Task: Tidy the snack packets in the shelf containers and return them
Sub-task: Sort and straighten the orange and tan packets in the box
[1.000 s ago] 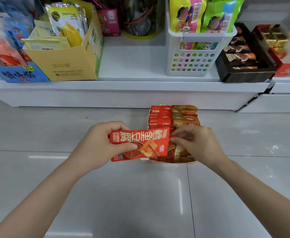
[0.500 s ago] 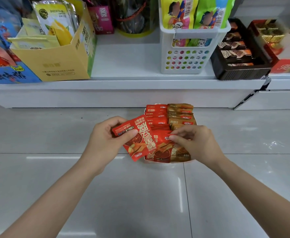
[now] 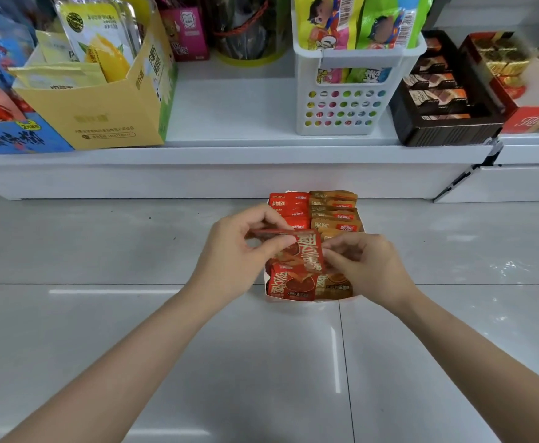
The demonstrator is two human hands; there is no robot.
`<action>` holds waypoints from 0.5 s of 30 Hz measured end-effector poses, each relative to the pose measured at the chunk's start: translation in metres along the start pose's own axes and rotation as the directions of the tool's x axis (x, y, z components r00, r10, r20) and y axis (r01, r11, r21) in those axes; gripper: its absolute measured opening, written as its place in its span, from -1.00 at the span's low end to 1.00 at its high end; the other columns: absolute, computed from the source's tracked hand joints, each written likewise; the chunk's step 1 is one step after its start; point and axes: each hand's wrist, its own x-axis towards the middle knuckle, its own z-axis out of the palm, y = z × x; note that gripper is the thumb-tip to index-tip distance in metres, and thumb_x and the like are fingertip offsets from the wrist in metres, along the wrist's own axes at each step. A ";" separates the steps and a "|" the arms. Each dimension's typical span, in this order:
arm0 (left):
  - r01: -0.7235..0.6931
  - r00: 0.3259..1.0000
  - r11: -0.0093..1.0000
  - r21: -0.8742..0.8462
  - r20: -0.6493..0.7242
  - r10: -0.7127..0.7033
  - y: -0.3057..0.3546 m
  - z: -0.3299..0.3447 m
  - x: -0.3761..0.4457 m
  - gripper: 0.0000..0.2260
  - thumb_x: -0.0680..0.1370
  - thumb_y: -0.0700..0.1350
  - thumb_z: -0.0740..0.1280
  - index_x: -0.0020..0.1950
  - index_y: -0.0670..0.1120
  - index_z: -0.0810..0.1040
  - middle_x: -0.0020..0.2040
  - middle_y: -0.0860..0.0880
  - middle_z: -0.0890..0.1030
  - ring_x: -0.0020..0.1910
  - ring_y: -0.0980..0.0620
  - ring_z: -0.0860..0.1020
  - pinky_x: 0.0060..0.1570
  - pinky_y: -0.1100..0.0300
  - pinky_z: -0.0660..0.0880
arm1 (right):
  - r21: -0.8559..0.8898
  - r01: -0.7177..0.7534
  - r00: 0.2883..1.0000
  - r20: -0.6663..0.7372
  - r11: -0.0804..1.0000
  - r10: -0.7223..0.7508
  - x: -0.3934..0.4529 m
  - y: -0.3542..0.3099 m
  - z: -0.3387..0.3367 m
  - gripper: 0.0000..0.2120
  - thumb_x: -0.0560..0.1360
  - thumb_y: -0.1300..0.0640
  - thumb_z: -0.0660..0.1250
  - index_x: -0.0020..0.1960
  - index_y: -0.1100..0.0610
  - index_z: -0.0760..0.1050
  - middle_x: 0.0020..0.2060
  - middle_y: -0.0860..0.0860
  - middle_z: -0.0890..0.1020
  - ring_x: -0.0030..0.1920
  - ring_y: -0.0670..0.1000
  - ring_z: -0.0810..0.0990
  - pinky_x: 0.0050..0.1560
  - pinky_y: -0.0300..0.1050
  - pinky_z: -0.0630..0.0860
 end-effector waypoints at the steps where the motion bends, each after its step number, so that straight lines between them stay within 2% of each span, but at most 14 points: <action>1: -0.005 1.000 0.998 0.055 0.030 0.003 -0.001 0.001 0.000 -0.84 0.46 -0.13 0.51 -0.14 0.13 0.62 -0.15 0.17 0.68 -0.07 0.13 0.66 -0.07 0.25 0.59 | 0.001 -0.001 1.000 0.002 1.000 0.001 0.000 0.001 -0.001 -0.76 0.48 0.10 0.48 -0.25 -0.22 0.60 -0.28 -0.28 0.69 -0.19 -0.21 0.68 -0.12 -0.32 0.60; 4: 0.049 0.991 0.987 0.151 0.116 -0.067 -0.012 0.007 -0.009 -0.80 0.46 -0.17 0.52 -0.16 0.13 0.60 -0.17 0.15 0.68 -0.10 0.18 0.66 -0.08 0.25 0.60 | 0.035 -0.020 1.000 0.017 0.999 0.019 0.000 0.004 -0.002 -0.87 0.48 0.08 0.48 -0.19 -0.13 0.65 -0.22 -0.12 0.72 -0.14 -0.08 0.70 0.01 -0.01 0.65; 6: 0.074 0.988 0.982 0.172 0.121 -0.095 -0.020 0.011 -0.021 -0.81 0.48 -0.20 0.51 -0.12 0.10 0.61 -0.15 0.14 0.68 -0.09 0.20 0.65 -0.06 0.30 0.59 | 0.049 -0.036 0.999 0.018 0.998 0.035 0.000 0.005 -0.004 -0.93 0.48 0.06 0.48 -0.16 -0.10 0.66 -0.19 -0.09 0.72 -0.12 -0.06 0.71 0.03 0.05 0.65; 10: 0.143 0.987 0.969 0.201 0.041 -0.155 -0.034 0.007 -0.032 -0.75 0.51 -0.21 0.46 -0.15 0.17 0.59 -0.18 0.19 0.67 -0.13 0.20 0.65 -0.08 0.38 0.53 | 0.073 -0.060 0.998 0.023 0.996 0.059 0.000 0.005 -0.003 -0.94 0.49 0.06 0.47 -0.15 -0.08 0.66 -0.19 -0.08 0.72 -0.13 -0.07 0.71 0.00 0.00 0.67; 15: 0.188 0.981 0.969 0.159 0.026 -0.194 -0.039 0.008 -0.029 -0.78 0.51 -0.19 0.46 -0.16 0.15 0.60 -0.21 0.16 0.68 -0.17 0.17 0.66 -0.10 0.37 0.53 | 0.093 -0.063 0.998 0.030 0.994 0.061 0.001 0.005 0.000 -0.93 0.48 0.07 0.47 -0.16 -0.09 0.64 -0.20 -0.10 0.72 -0.15 -0.10 0.71 -0.10 -0.19 0.67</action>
